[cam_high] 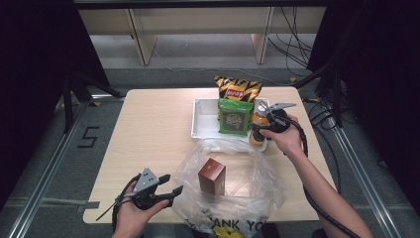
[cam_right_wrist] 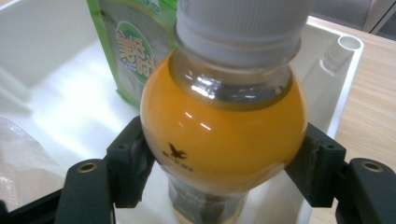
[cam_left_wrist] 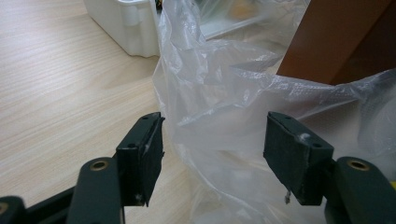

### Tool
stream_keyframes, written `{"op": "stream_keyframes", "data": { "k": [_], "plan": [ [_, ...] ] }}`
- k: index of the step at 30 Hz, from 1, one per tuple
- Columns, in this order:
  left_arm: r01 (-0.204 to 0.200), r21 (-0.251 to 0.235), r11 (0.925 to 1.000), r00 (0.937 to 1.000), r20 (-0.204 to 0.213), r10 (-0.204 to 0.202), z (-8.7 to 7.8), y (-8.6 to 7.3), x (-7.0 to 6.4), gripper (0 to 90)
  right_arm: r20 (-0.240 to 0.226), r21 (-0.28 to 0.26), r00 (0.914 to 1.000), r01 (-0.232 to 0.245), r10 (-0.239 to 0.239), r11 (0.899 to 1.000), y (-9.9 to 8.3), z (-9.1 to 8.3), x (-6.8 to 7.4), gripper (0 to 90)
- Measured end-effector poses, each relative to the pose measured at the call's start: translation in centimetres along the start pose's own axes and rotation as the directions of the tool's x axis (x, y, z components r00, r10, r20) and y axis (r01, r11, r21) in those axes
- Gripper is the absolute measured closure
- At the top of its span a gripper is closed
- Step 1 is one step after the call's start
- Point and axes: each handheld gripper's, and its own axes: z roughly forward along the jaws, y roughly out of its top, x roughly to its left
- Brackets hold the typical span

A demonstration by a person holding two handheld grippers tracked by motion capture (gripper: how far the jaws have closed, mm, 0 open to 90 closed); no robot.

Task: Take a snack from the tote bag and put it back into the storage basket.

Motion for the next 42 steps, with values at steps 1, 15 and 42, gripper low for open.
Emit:
{"op": "stream_keyframes", "data": {
  "k": [1, 15, 42],
  "plan": [
    [-0.001, 0.000, 1.0000, 1.0000, 0.000, 0.001, 0.0, 0.0, 0.0, 37.0, 0.002, -0.002, 0.9999, 0.014, -0.014, 1.000, 0.1, 0.0, 0.0, 32.0],
    [-0.014, -0.003, 0.9999, 0.9999, 0.000, 0.014, 0.0, 0.1, 0.0, 36.9, 0.019, 0.005, 0.9998, 0.007, -0.007, 1.000, 0.2, -0.9, 0.5, 26.6],
    [-0.002, -0.021, 0.9998, 1.0000, 0.001, 0.002, -0.2, 0.1, 0.1, 36.7, 0.022, -0.078, 0.9989, 0.043, -0.042, 0.996, -1.3, -5.5, 1.8, 25.1]
  ]
}}
